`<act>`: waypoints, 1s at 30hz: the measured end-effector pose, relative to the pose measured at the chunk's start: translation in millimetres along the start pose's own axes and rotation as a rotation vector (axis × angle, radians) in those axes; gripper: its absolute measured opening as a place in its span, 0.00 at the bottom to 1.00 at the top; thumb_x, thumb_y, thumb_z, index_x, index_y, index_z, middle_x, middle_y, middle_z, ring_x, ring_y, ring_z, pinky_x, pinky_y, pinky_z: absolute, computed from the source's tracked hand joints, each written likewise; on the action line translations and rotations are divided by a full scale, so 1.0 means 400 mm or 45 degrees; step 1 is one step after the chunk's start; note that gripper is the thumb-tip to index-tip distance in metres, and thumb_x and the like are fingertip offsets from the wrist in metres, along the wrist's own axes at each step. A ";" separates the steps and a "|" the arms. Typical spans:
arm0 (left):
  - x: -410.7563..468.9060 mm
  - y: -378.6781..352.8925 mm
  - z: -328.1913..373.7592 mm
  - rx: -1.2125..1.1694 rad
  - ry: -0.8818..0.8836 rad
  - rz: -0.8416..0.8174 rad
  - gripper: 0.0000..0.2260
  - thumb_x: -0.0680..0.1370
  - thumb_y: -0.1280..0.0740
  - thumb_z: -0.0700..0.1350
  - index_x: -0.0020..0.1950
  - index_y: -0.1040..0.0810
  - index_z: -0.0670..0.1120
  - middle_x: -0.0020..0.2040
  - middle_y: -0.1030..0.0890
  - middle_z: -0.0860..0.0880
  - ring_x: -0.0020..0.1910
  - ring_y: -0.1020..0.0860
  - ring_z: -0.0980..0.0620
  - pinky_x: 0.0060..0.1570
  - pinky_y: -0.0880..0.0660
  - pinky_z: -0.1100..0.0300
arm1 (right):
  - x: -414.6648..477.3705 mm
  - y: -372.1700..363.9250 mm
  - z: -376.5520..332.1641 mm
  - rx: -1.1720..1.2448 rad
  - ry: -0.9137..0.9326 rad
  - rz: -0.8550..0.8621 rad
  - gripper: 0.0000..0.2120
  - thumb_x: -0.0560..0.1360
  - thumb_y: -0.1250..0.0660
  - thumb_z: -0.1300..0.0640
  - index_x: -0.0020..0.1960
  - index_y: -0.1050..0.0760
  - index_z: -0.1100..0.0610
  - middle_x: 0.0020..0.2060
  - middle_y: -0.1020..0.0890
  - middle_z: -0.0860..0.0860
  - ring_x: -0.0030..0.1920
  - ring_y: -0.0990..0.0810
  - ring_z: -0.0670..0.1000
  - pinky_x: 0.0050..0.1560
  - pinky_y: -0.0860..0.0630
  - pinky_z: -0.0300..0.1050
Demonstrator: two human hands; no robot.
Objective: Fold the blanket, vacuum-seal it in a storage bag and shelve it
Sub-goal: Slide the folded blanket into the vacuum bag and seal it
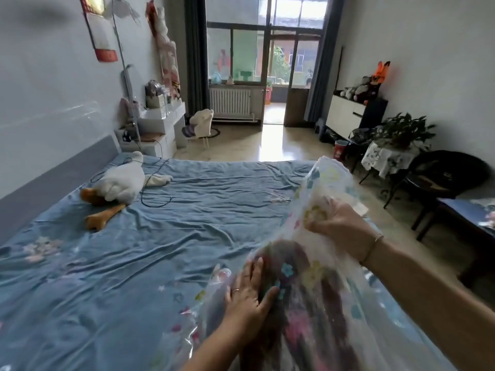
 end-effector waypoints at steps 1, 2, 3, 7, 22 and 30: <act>-0.007 -0.060 0.012 0.020 -0.040 -0.080 0.42 0.55 0.72 0.82 0.68 0.67 0.70 0.78 0.62 0.58 0.78 0.59 0.55 0.76 0.58 0.45 | -0.024 -0.006 0.059 -0.026 -0.029 -0.021 0.11 0.68 0.28 0.74 0.44 0.28 0.64 0.37 0.23 0.60 0.38 0.25 0.53 0.36 0.26 0.37; -0.014 -0.116 0.034 0.046 -0.094 -0.148 0.43 0.55 0.71 0.81 0.68 0.67 0.69 0.77 0.64 0.58 0.77 0.62 0.56 0.75 0.60 0.45 | -0.051 -0.008 0.117 -0.087 -0.064 -0.015 0.13 0.68 0.27 0.72 0.45 0.29 0.63 0.36 0.23 0.57 0.37 0.26 0.50 0.35 0.28 0.34; -0.022 -0.167 0.065 0.059 -0.160 -0.212 0.43 0.55 0.70 0.81 0.69 0.66 0.68 0.76 0.66 0.59 0.76 0.64 0.57 0.74 0.62 0.45 | -0.078 -0.006 0.185 -0.162 -0.111 0.008 0.16 0.67 0.25 0.69 0.47 0.30 0.61 0.36 0.22 0.53 0.38 0.25 0.48 0.36 0.29 0.32; -0.056 -0.316 0.125 -0.053 -0.231 -0.357 0.46 0.59 0.63 0.82 0.74 0.59 0.64 0.73 0.64 0.64 0.76 0.64 0.60 0.74 0.64 0.44 | -0.219 0.065 0.434 -0.329 -0.282 0.257 0.27 0.66 0.23 0.68 0.60 0.31 0.60 0.50 0.22 0.53 0.51 0.22 0.50 0.44 0.32 0.21; -0.199 -0.670 -0.172 0.333 0.383 -0.708 0.40 0.74 0.49 0.72 0.76 0.67 0.60 0.76 0.71 0.55 0.77 0.66 0.44 0.70 0.58 0.31 | -0.540 0.334 0.977 -0.191 -0.925 0.767 0.24 0.69 0.27 0.72 0.57 0.35 0.61 0.53 0.28 0.57 0.55 0.28 0.53 0.54 0.34 0.39; -0.017 -0.636 -0.291 0.514 0.332 -0.825 0.38 0.77 0.46 0.68 0.78 0.64 0.58 0.78 0.66 0.55 0.77 0.64 0.43 0.69 0.62 0.30 | -0.518 0.146 1.094 0.098 -1.048 0.871 0.16 0.67 0.26 0.73 0.50 0.27 0.61 0.38 0.21 0.54 0.33 0.23 0.39 0.42 0.24 0.40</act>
Point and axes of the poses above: each hand's wrist, its own x-axis towards the middle knuckle, its own y-axis out of the back of the hand, z = x × y, the point moved 8 cm from there along x, towards the middle knuckle
